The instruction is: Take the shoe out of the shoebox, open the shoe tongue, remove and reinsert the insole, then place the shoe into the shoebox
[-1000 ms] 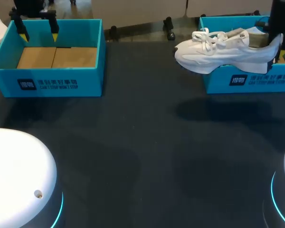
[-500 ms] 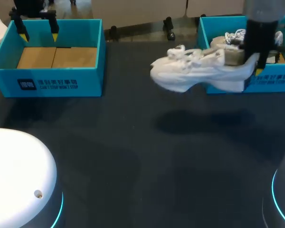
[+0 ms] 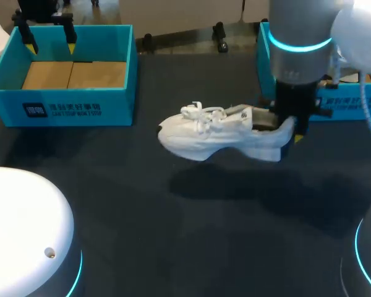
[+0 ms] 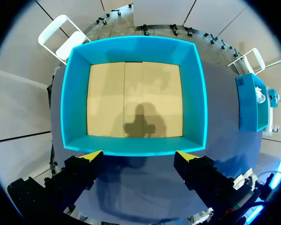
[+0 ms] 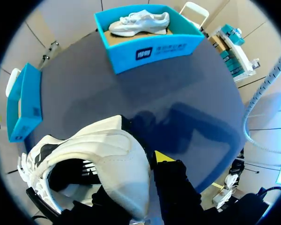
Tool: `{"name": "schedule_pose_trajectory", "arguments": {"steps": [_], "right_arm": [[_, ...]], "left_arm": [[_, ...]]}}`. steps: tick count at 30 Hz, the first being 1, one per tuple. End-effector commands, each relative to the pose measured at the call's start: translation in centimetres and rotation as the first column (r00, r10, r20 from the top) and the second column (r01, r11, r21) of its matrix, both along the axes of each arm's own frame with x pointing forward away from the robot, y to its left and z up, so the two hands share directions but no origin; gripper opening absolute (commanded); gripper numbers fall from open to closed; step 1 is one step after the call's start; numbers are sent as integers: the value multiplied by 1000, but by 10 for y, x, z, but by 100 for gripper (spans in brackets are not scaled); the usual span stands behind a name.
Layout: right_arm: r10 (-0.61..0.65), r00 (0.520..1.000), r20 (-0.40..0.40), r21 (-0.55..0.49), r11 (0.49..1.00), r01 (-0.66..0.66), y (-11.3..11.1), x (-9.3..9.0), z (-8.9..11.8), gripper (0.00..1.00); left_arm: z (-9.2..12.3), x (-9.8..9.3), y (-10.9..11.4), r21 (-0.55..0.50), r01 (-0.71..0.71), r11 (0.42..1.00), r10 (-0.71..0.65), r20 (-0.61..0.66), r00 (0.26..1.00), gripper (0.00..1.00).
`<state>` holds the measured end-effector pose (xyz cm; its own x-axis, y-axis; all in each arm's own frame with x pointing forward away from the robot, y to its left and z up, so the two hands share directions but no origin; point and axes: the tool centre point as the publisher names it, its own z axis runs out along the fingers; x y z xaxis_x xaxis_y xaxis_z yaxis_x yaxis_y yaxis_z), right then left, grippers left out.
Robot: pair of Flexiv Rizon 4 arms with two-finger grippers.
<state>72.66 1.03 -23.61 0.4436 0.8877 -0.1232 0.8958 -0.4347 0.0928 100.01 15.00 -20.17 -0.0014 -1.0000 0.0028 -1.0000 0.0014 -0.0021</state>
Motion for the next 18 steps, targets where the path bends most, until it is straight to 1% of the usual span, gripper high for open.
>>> {"name": "schedule_pose_trajectory", "arguments": {"steps": [1, 15, 17, 18], "right_arm": [[-11, 1000, 5, 31, 999, 11, 8, -1, -17, 0], [-14, 1000, -1, 34, 999, 14, 8, 0, -18, 0], [10, 1000, 0, 28, 1000, -10, 19, -4, -25, 0], [18, 1000, -10, 19, 1000, -17, 28, -7, -31, 0]], "left_arm": [[1, 0, 0, 1, 0, 1000, 0, -1, 1000, 100], [1, 0, 0, 1, 0, 1000, 0, -1, 1000, 100], [1, 0, 0, 1, 0, 1000, 0, -1, 1000, 100], [1, 0, 0, 1, 0, 1000, 0, -1, 1000, 100]]}}
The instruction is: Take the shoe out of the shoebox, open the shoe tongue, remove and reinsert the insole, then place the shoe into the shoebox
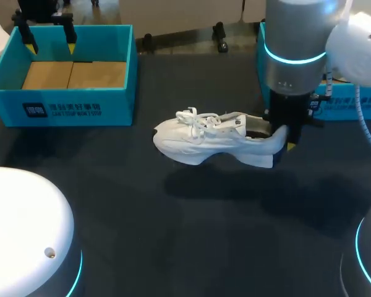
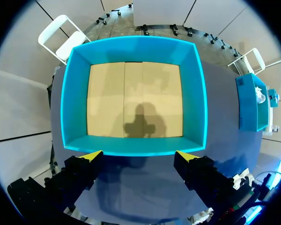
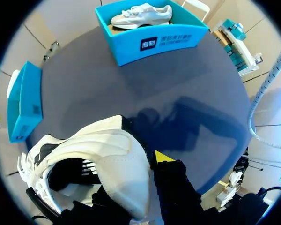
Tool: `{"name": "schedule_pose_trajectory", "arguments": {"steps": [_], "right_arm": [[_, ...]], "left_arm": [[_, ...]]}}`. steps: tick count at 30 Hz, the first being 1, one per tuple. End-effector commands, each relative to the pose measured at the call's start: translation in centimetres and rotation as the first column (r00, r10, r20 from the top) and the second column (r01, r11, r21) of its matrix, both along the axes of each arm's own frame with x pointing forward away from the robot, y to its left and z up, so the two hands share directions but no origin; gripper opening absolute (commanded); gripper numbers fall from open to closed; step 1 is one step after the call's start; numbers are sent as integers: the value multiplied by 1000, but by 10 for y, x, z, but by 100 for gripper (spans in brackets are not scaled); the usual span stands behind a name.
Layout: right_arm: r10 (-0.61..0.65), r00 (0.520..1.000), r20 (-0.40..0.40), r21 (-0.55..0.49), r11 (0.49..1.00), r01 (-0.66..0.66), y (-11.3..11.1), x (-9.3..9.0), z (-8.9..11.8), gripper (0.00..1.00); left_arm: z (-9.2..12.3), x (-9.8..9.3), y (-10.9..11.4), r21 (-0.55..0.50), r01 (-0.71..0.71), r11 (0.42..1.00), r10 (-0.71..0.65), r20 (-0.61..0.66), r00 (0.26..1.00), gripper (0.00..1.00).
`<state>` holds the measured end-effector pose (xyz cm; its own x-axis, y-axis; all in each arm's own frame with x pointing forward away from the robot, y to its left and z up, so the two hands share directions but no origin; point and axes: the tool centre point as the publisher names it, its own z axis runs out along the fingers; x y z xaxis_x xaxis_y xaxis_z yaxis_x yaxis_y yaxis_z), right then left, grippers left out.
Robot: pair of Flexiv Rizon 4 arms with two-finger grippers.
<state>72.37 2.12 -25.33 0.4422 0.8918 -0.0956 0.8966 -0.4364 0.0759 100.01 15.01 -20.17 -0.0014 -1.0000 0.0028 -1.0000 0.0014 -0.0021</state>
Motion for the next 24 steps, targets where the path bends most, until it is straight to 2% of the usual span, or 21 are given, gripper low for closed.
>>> {"name": "schedule_pose_trajectory", "arguments": {"steps": [1, 4, 10, 17, 24], "right_arm": [[25, 999, -26, -30, 999, -26, 23, -7, -20, 0], [38, 999, -31, -26, 999, -38, 34, -15, -34, 0], [32, 999, -33, -21, 999, -33, 56, -30, -49, 0], [25, 999, -35, -13, 1000, -25, 64, -51, -67, 0], [17, 998, -60, -12, 1000, -17, 80, -67, -94, 0]], "left_arm": [[1, 0, 0, 1, 0, 1000, 0, -1, 1000, 100], [1, 0, 0, 1, 0, 1000, 0, -1, 1000, 100], [1, 0, 0, 1, 0, 1000, 0, -1, 1000, 100], [1, 0, 0, 1, 0, 1000, 0, -1, 1000, 100], [1, 0, 0, 1, 0, 1000, 0, -1, 1000, 100]]}}
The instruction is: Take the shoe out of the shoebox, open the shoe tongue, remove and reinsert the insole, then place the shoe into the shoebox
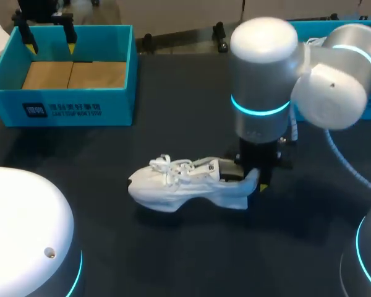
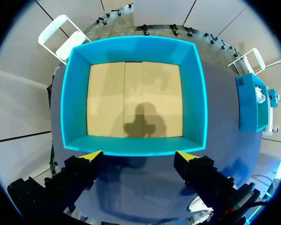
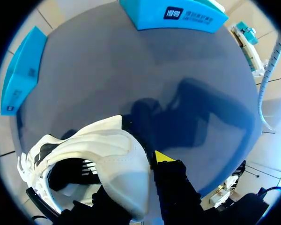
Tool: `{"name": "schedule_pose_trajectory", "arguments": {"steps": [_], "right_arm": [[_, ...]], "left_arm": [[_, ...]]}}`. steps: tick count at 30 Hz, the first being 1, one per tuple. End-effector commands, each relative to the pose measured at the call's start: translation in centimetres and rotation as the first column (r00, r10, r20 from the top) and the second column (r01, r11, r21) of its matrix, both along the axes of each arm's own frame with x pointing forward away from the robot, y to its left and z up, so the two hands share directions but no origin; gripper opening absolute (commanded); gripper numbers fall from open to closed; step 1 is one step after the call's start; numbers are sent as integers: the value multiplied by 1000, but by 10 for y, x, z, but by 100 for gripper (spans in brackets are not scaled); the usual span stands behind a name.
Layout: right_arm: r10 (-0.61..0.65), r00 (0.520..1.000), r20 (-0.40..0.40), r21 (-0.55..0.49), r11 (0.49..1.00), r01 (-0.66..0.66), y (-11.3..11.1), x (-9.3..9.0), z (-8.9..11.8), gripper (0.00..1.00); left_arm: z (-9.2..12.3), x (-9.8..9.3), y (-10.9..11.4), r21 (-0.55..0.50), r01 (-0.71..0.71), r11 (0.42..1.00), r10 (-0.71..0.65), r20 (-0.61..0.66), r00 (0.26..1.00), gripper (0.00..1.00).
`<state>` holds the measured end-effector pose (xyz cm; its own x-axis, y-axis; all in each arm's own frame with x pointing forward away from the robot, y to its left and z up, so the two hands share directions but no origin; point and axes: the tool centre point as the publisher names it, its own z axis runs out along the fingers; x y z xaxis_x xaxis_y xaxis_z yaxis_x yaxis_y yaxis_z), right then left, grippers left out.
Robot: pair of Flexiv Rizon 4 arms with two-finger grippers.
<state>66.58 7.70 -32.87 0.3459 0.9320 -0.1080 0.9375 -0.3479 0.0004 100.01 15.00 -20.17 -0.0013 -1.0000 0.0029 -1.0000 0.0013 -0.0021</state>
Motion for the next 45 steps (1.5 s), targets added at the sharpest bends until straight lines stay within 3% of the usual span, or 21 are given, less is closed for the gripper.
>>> {"name": "schedule_pose_trajectory", "arguments": {"steps": [1, 8, 20, 45], "right_arm": [[-77, 997, 18, -26, 997, 77, 28, -11, -20, 0], [-51, 998, 25, -47, 998, 52, 44, -16, -26, 0], [-110, 994, 10, -51, 993, 111, 47, -26, -38, 0], [-334, 942, 26, -43, 941, 335, 32, -21, -49, 0]], "left_arm": [[1, 0, 0, 1, 0, 1000, 0, -1, 1000, 100], [1, 0, 0, 1, 0, 1000, 0, -1, 1000, 100], [1, 0, 0, 1, 0, 1000, 0, -1, 1000, 100], [1, 0, 0, 1, 0, 1000, 0, -1, 1000, 100]]}}
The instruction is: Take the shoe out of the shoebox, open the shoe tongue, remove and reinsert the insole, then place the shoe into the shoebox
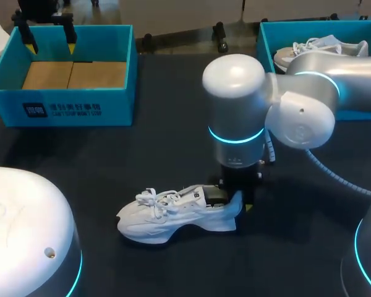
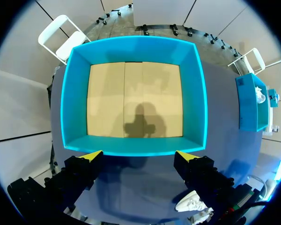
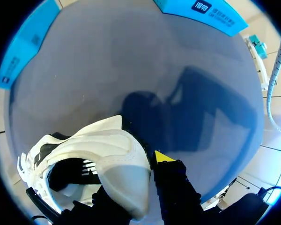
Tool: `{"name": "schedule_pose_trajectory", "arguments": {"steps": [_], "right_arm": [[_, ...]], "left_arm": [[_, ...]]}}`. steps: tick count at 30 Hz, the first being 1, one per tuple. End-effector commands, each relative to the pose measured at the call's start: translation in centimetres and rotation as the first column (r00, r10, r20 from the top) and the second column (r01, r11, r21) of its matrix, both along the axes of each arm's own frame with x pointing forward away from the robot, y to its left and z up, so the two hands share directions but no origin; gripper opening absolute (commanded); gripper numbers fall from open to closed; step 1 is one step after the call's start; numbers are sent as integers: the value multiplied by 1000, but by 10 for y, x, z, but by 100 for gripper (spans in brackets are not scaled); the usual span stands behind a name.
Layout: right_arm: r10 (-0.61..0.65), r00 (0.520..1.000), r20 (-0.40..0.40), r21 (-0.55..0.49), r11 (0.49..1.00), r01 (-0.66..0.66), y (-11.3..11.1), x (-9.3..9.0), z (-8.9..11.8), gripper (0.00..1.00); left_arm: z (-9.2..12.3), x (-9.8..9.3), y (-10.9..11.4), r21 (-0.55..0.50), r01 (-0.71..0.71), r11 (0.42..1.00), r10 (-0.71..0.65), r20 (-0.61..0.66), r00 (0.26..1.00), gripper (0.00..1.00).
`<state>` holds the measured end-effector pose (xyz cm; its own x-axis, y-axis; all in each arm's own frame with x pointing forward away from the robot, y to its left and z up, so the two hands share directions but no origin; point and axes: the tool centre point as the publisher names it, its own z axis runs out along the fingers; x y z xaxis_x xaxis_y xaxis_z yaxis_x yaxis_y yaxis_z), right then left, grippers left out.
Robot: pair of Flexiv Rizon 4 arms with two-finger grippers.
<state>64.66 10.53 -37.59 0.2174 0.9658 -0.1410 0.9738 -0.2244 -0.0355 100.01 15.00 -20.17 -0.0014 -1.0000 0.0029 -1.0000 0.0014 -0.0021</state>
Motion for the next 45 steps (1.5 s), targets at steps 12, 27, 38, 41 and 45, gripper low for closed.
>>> {"name": "schedule_pose_trajectory", "arguments": {"steps": [12, 27, 38, 41, 45], "right_arm": [[-474, 876, 92, -35, 877, 478, 3, 5, -2, 0], [-550, 828, 108, -57, 828, 557, -2, 7, -8, 0], [-593, 794, 132, -62, 795, 604, -7, 13, -6, 0], [-606, 785, 132, -58, 786, 616, -8, 14, -8, 0], [-631, 764, 133, -71, 763, 643, -7, 14, -11, 0]], "left_arm": [[1, 0, 0, 1, 0, 1000, 0, -1, 1000, 100], [1, 0, 0, 1, 0, 1000, 0, -1, 1000, 100], [1, 0, 0, 1, 0, 1000, 0, -1, 1000, 100], [1, 0, 0, 1, 0, 1000, 0, -1, 1000, 100], [1, 0, 0, 1, 0, 1000, 0, -1, 1000, 100]]}}
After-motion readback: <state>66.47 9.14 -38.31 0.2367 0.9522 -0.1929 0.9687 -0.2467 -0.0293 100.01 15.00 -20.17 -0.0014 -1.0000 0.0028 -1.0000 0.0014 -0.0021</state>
